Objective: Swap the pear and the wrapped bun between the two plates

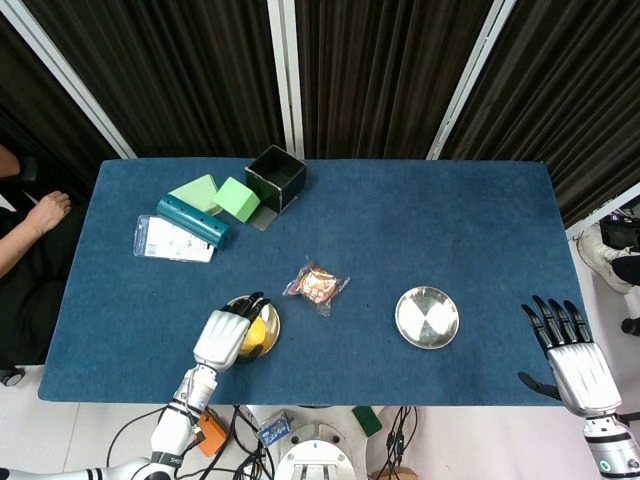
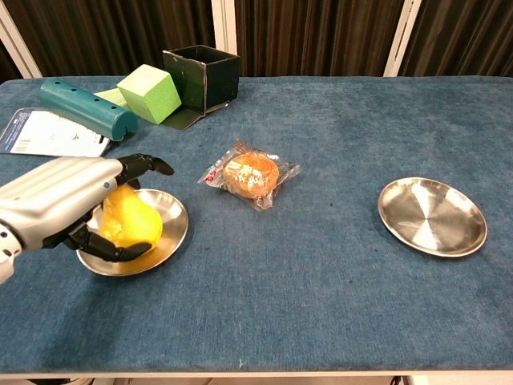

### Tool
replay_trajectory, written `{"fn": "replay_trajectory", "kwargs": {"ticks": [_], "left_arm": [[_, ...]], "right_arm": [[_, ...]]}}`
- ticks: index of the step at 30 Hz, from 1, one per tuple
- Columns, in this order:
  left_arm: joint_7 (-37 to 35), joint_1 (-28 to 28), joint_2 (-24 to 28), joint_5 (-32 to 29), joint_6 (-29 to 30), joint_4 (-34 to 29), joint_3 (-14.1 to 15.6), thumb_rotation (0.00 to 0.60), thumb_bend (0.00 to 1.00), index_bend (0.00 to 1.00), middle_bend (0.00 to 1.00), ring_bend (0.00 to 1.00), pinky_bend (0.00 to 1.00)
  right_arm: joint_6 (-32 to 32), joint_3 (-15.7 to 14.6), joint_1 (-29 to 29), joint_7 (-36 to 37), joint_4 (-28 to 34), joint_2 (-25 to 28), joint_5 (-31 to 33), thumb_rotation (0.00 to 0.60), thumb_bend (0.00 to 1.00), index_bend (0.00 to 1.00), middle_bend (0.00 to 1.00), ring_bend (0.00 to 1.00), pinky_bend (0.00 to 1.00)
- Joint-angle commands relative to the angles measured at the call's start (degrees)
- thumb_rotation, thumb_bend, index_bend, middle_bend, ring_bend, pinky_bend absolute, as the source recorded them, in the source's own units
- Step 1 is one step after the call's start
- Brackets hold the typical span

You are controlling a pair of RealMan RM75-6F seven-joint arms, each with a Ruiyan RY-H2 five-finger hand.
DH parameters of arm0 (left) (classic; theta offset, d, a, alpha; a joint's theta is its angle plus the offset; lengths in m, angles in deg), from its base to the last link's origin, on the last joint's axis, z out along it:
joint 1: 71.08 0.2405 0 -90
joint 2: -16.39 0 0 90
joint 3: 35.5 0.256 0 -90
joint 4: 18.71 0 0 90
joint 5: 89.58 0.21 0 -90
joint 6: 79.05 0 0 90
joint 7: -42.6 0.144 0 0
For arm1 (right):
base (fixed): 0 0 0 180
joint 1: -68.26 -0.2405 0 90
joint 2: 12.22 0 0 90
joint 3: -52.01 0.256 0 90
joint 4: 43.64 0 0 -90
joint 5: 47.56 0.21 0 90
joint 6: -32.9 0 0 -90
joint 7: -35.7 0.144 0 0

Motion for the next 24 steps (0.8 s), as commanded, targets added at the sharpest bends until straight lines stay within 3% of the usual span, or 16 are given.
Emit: {"fn": "replay_trajectory", "kwargs": {"ticks": [1, 7, 14, 19, 24], "left_arm": [[1.13, -0.34, -0.80, 0.61, 1.25, 1.42, 0.37, 0.600, 0.31, 0.26, 0.22, 0.35, 0.56], [1.37, -0.76, -1.26, 1.53, 2.94, 1.91, 0.64, 0.600, 0.42, 0.38, 0.38, 0.47, 0.68], [3.76, -3.49, -3.08, 5.22, 4.40, -0.88, -1.03, 0.600, 0.45, 0.43, 0.43, 0.53, 0.73], [8.44, -7.12, -8.44, 4.52, 2.08, -2.35, -3.19, 0.600, 0.44, 0.44, 0.43, 0.53, 0.74], [11.84, -11.15, -17.79, 1.62, -1.37, 3.42, -4.55, 0.600, 0.42, 0.44, 0.43, 0.53, 0.74]], "right_arm": [[0.57, 0.16, 0.23, 0.65, 0.09, 0.49, -0.75, 0.534, 0.24, 0.00, 0.00, 0.00, 0.00], [1.13, 1.18, 0.95, 1.04, 0.17, 0.76, -1.33, 0.534, 0.24, 0.00, 0.00, 0.00, 0.00], [2.19, 2.23, 1.49, 1.42, 0.30, 1.08, -1.69, 0.535, 0.24, 0.00, 0.00, 0.00, 0.00], [2.89, 2.90, 1.61, 2.19, 0.38, 1.50, -1.91, 0.535, 0.24, 0.00, 0.00, 0.00, 0.00], [3.65, 3.33, 1.57, 3.44, 0.48, 2.11, -2.47, 0.536, 0.24, 0.00, 0.00, 0.00, 0.00]]}}
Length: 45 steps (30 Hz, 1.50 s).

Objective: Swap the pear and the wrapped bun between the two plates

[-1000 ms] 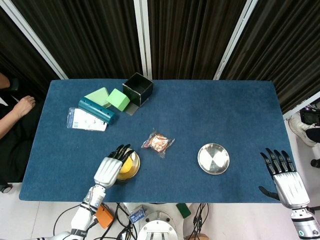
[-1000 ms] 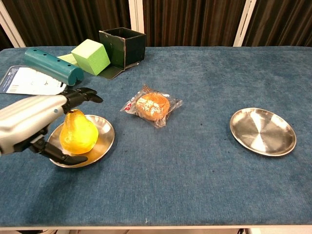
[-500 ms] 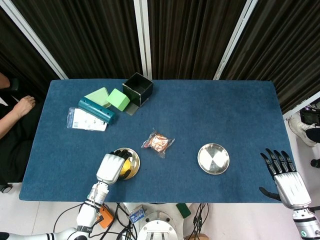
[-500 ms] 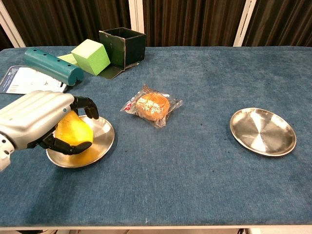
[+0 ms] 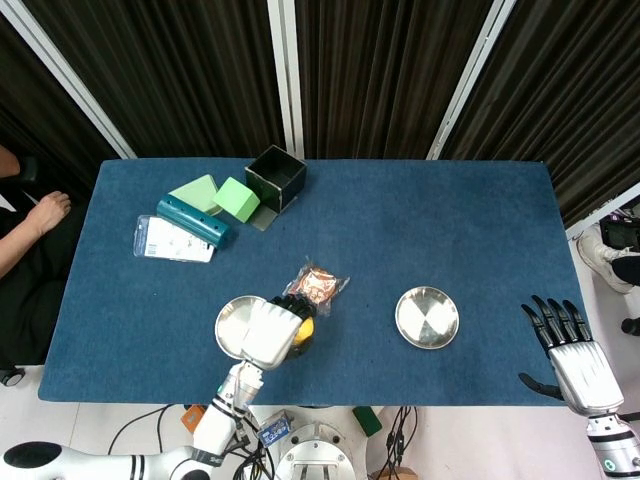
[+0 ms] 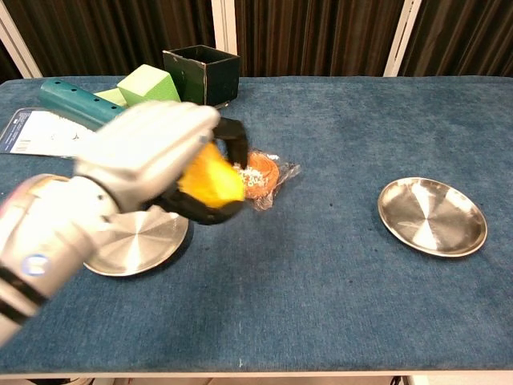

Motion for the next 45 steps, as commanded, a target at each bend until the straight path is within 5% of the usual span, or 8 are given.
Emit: {"fn": "replay_trajectory", "kwargs": {"ticks": [1, 10, 20, 26, 31, 37, 45], "left_arm": [[2.86, -3.79, -8.05, -2.80, -3.24, 5.95, -1.42, 0.600, 0.42, 0.44, 0.43, 0.53, 0.74], [1.40, -7.56, -16.32, -4.13, -5.90, 16.51, -1.60, 0.600, 0.32, 0.43, 0.38, 0.40, 0.63], [0.39, -8.74, -14.00, -7.98, -8.86, 12.41, -2.13, 0.600, 0.04, 0.13, 0.05, 0.01, 0.22], [-2.98, -9.65, -10.81, -6.77, -7.43, 4.51, -5.55, 0.600, 0.00, 0.13, 0.04, 0.00, 0.17], [-3.19, -10.86, -7.81, -11.31, -7.31, -0.59, -12.76, 0.600, 0.00, 0.13, 0.04, 0.00, 0.17], [-0.55, -13.88, -6.56, -16.35, -6.43, 7.49, -18.09, 0.600, 0.06, 0.13, 0.06, 0.01, 0.16], [-0.53, -16.81, -7.45, -22.73, -8.22, 17.84, -17.24, 0.600, 0.10, 0.13, 0.07, 0.01, 0.14]], "right_arm": [[0.36, 0.17, 0.00, 0.91, -0.03, 0.42, -0.45, 0.535, 0.24, 0.00, 0.00, 0.00, 0.00], [1.36, 0.54, -0.11, 4.60, -0.93, 1.72, -1.40, 0.536, 0.24, 0.00, 0.00, 0.00, 0.00], [1.08, 1.61, 0.45, 7.79, -1.41, 2.76, -0.89, 0.534, 0.24, 0.00, 0.00, 0.00, 0.00], [1.31, 1.79, 0.71, 8.38, -1.41, 3.05, -1.12, 0.534, 0.24, 0.00, 0.00, 0.00, 0.00], [1.36, 2.04, 0.90, 9.05, -1.29, 3.39, -1.13, 0.534, 0.24, 0.00, 0.00, 0.00, 0.00], [1.80, 2.26, 0.84, 9.56, -1.19, 3.69, -1.43, 0.534, 0.24, 0.00, 0.00, 0.00, 0.00], [2.92, 2.42, 0.45, 10.13, -1.04, 3.99, -1.66, 0.533, 0.24, 0.00, 0.00, 0.00, 0.00]]}}
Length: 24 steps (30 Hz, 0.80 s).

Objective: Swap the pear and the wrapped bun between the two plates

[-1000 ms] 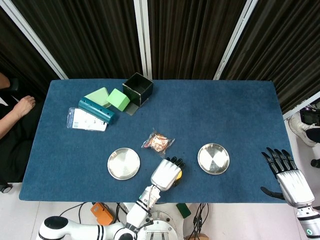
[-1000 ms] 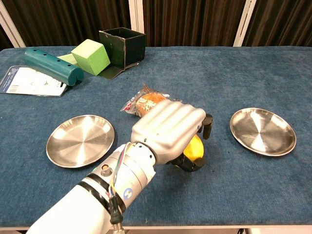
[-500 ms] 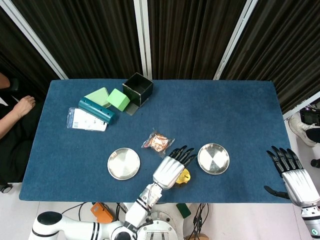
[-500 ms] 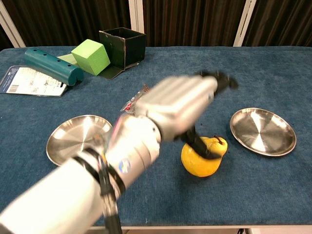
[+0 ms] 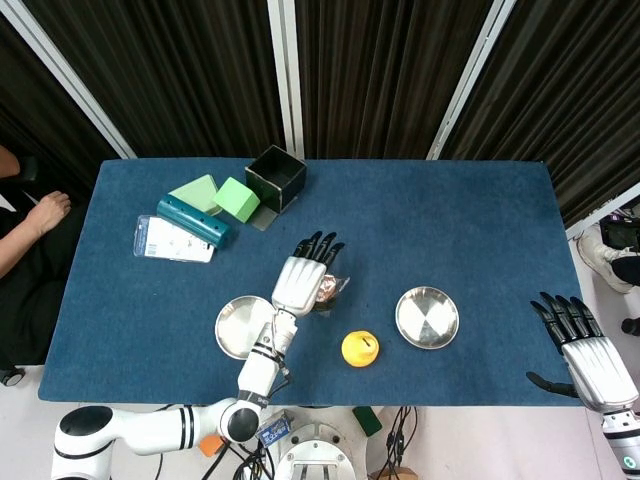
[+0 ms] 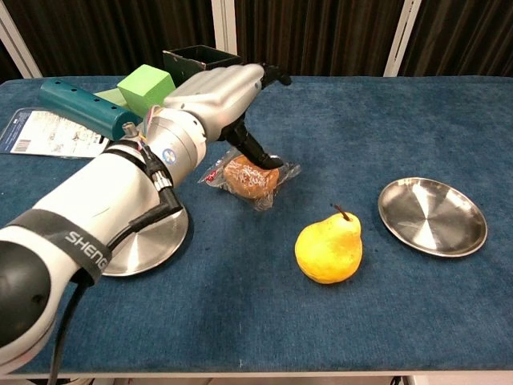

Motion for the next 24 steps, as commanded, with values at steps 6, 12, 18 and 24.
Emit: {"fn": "replay_trajectory", "kwargs": {"ticks": [6, 12, 18, 24], "left_arm": [[2.94, -3.73, -1.67, -6.64, -0.63, 6.28, 1.44, 0.600, 0.07, 0.13, 0.07, 0.01, 0.14], [8.78, -4.85, -2.47, -11.90, 1.57, 5.93, 2.73, 0.600, 0.06, 0.19, 0.13, 0.08, 0.25], [11.22, -5.49, -3.28, -15.98, 3.76, 5.68, 2.83, 0.600, 0.14, 0.32, 0.32, 0.34, 0.57], [10.30, -5.87, -2.61, -17.69, 4.42, 4.36, 2.64, 0.600, 0.26, 0.41, 0.43, 0.49, 0.72]], "right_arm": [[-0.16, 0.44, 0.15, 1.11, -0.27, 0.34, 0.23, 0.536, 0.24, 0.00, 0.00, 0.00, 0.00], [-0.33, 0.61, 0.23, 1.82, -0.81, 0.37, 0.02, 0.534, 0.24, 0.00, 0.00, 0.00, 0.00], [-0.66, 0.74, 0.44, 2.24, -0.98, 0.46, -0.15, 0.534, 0.24, 0.00, 0.00, 0.00, 0.00], [-0.54, 0.95, 0.52, 2.25, -0.95, 0.45, 0.06, 0.534, 0.24, 0.00, 0.00, 0.00, 0.00]]}}
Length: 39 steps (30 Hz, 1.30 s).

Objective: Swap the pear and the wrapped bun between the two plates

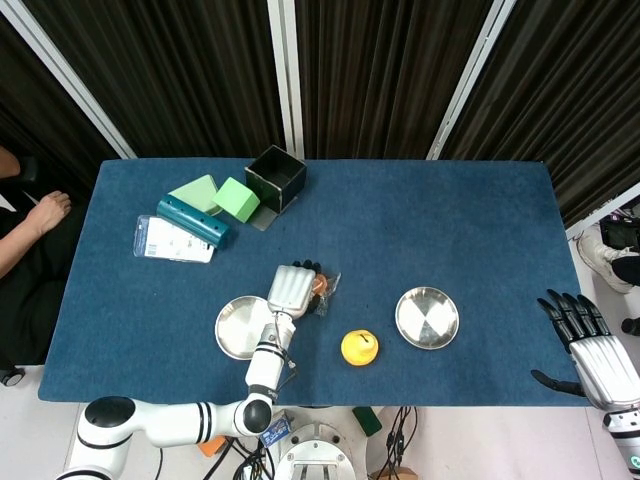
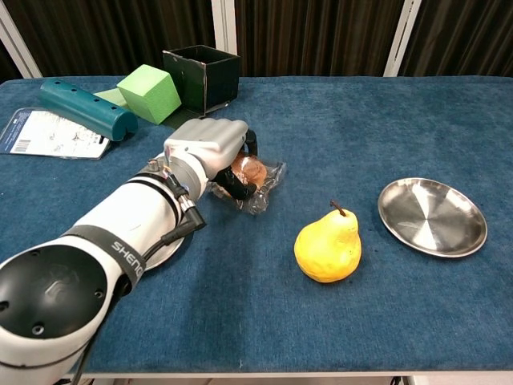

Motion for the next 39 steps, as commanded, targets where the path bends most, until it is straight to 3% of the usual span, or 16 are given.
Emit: {"fn": "replay_trajectory", "kwargs": {"ticks": [1, 6, 12, 19, 22, 26, 29, 35, 39], "left_arm": [[-1.15, -0.15, 0.60, 0.25, 0.49, -1.02, 0.07, 0.600, 0.29, 0.43, 0.44, 0.50, 0.74], [-3.07, 0.39, 2.95, 3.86, 3.70, -5.20, 1.00, 0.600, 0.43, 0.49, 0.50, 0.55, 0.78], [-1.69, 3.38, 10.60, 7.47, 8.85, -18.37, 3.56, 0.600, 0.42, 0.50, 0.51, 0.55, 0.78], [0.07, 9.29, 21.23, 9.27, 13.20, -31.32, 11.82, 0.600, 0.39, 0.50, 0.50, 0.55, 0.78], [-1.18, 10.99, 23.43, 9.98, 12.98, -31.90, 15.55, 0.600, 0.38, 0.50, 0.50, 0.55, 0.78], [-2.62, 11.72, 23.38, 10.75, 11.76, -30.50, 18.32, 0.600, 0.35, 0.49, 0.47, 0.53, 0.78], [-2.95, 11.79, 23.23, 10.80, 10.71, -29.62, 19.41, 0.600, 0.29, 0.42, 0.38, 0.44, 0.71], [-3.64, 12.24, 25.51, 11.29, 10.04, -31.88, 20.59, 0.600, 0.05, 0.16, 0.11, 0.11, 0.44], [-6.14, 13.40, 28.40, 15.54, 11.33, -34.65, 21.76, 0.600, 0.00, 0.11, 0.06, 0.04, 0.33]], "right_arm": [[0.12, 0.07, -0.02, -0.14, 0.09, -0.02, 0.04, 0.534, 0.24, 0.00, 0.00, 0.00, 0.00], [0.45, 0.15, -0.01, -0.62, 0.21, -0.17, 0.14, 0.535, 0.24, 0.00, 0.00, 0.00, 0.00], [1.16, 0.26, -0.05, -1.67, 0.61, -0.40, 0.54, 0.534, 0.24, 0.00, 0.00, 0.00, 0.00], [0.70, 0.27, 0.40, -3.39, 1.08, -0.75, 0.26, 0.534, 0.24, 0.00, 0.00, 0.00, 0.00], [0.83, 0.18, 0.53, -4.53, 1.48, -1.07, 0.11, 0.534, 0.24, 0.00, 0.00, 0.00, 0.00], [1.10, -0.08, 0.55, -5.72, 2.08, -1.45, -0.45, 0.534, 0.24, 0.00, 0.00, 0.00, 0.00], [1.38, -0.20, 0.48, -6.64, 2.28, -1.74, -0.82, 0.534, 0.24, 0.00, 0.00, 0.00, 0.00], [2.60, 0.13, -0.60, -7.79, 1.63, -3.32, -1.65, 0.533, 0.24, 0.00, 0.00, 0.00, 0.00], [5.78, 0.03, -3.74, -7.57, 2.89, -4.16, -4.51, 0.534, 0.24, 0.00, 0.00, 0.00, 0.00]]}}
